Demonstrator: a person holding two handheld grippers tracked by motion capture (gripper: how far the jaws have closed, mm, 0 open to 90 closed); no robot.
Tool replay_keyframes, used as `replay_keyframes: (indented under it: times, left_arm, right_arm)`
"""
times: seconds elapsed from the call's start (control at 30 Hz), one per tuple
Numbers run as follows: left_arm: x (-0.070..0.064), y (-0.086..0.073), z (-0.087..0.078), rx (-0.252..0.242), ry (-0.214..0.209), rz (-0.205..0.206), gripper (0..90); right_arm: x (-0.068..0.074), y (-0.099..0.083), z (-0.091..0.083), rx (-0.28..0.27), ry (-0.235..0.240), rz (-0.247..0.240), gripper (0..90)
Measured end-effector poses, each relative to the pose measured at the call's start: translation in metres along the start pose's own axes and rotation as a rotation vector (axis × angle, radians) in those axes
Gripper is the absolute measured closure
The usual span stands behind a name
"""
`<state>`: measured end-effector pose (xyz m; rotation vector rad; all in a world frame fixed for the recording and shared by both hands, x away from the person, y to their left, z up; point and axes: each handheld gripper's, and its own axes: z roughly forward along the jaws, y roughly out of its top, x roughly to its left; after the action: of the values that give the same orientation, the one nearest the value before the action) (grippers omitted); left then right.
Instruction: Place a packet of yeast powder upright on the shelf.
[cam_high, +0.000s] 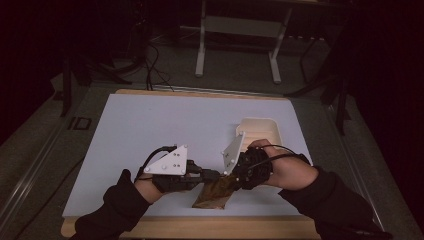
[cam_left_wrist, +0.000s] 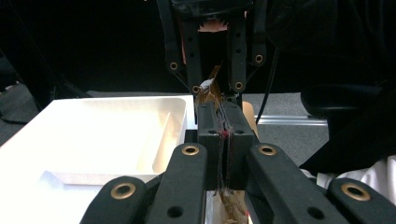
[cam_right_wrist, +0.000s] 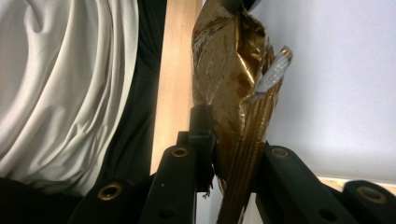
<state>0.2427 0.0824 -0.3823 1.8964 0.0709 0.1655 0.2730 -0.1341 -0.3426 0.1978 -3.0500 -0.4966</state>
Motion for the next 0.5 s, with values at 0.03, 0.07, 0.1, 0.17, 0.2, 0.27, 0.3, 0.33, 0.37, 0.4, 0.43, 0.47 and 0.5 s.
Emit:
replay_keyframes:
  times: [0.03, 0.07, 0.1, 0.17, 0.2, 0.27, 0.3, 0.33, 0.37, 0.4, 0.43, 0.47, 0.5]
  left_arm:
    - [0.001, 0.0, -0.001, -0.011, 0.0, -0.005, 85.7]
    - [0.001, 0.0, -0.002, -0.024, 0.004, -0.014, 83.3]
    - [0.002, 0.0, -0.004, -0.038, 0.003, -0.027, 79.3]
    - [0.003, 0.0, -0.007, -0.064, 0.002, -0.041, 69.8]
    - [0.003, 0.0, -0.009, -0.065, 0.002, -0.047, 63.2]
    - [0.003, -0.002, -0.011, -0.078, 0.008, -0.056, 57.7]
    - [0.004, -0.004, -0.012, -0.08, 0.022, -0.064, 51.5]
    - [0.004, -0.006, -0.013, -0.082, 0.027, -0.07, 45.7]
    - [0.004, -0.008, -0.014, -0.086, 0.031, -0.077, 42.9]
    - [0.004, -0.01, -0.015, -0.103, 0.047, -0.088, 38.3]
    - [0.005, -0.013, -0.016, -0.114, 0.058, -0.101, 32.8]
    - [0.005, -0.013, -0.016, -0.114, 0.058, -0.101, 26.2]
    - [0.006, -0.016, -0.017, -0.116, 0.075, -0.11, 26.2]
  right_arm:
    - [0.0, 0.0, -0.001, -0.002, -0.006, -0.007, 81.9]
    - [0.0, 0.0, -0.002, -0.004, -0.009, -0.009, 82.0]
    - [0.0, 0.0, -0.003, -0.005, -0.011, -0.014, 82.0]
    - [-0.001, 0.0, -0.004, -0.005, -0.014, -0.019, 82.2]
    - [-0.001, 0.0, -0.005, -0.004, -0.012, -0.019, 82.2]
    - [-0.002, 0.0, -0.007, -0.001, -0.018, -0.024, 82.3]
    - [-0.002, 0.0, -0.007, 0.002, -0.023, -0.026, 82.3]
    - [-0.003, 0.0, -0.009, 0.003, -0.034, -0.029, 82.4]
    - [-0.003, -0.001, -0.01, 0.004, -0.037, -0.029, 82.4]
    - [-0.004, -0.001, -0.012, 0.003, -0.041, -0.028, 82.5]
    - [-0.004, -0.001, -0.014, -0.003, -0.045, -0.028, 82.6]
    - [-0.004, -0.001, -0.014, -0.003, -0.045, -0.028, 82.6]
    - [-0.005, -0.001, -0.016, -0.005, -0.046, -0.026, 82.6]
